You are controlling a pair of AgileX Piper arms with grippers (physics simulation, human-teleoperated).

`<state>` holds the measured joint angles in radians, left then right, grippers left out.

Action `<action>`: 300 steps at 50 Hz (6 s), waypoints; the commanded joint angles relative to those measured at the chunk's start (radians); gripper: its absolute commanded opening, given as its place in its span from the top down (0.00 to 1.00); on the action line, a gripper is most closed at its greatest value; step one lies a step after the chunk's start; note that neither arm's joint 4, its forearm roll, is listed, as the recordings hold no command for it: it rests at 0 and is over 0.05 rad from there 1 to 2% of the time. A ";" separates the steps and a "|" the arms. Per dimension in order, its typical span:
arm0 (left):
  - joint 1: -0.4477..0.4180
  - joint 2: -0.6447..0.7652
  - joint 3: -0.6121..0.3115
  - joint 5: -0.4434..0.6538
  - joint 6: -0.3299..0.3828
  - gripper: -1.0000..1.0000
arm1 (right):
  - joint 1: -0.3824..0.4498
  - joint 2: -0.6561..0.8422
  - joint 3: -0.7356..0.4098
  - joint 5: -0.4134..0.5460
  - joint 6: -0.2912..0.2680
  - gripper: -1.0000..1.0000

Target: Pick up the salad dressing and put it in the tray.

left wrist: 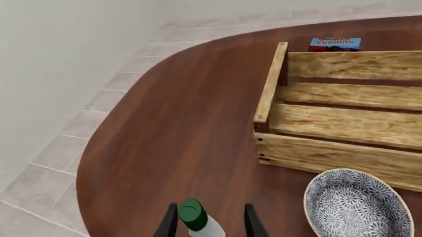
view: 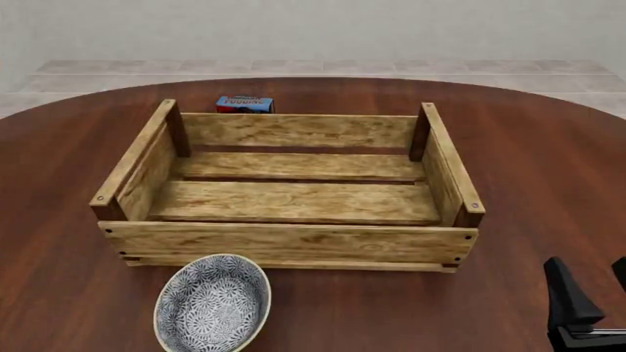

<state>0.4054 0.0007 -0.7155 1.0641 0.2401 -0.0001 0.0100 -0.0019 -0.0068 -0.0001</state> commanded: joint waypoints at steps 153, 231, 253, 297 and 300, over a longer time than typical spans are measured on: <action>0.415 0.191 0.715 -0.656 0.002 0.00 | 0.000 0.000 0.000 0.000 0.000 0.00; 0.308 0.079 0.468 -0.490 0.002 1.00 | 0.000 0.000 0.000 0.000 0.000 0.00; 0.177 0.185 0.330 -0.522 0.046 1.00 | 0.000 -0.001 0.000 0.000 0.000 0.00; -0.134 0.487 0.030 -0.634 0.131 1.00 | 0.000 -0.001 0.000 0.000 0.000 0.00; -0.157 0.505 0.008 -0.640 0.135 1.00 | 0.000 0.000 0.000 0.000 0.000 0.00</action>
<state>0.3192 0.4445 -0.6392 0.4567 0.3531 -0.0002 0.0095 -0.0020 -0.0063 -0.0001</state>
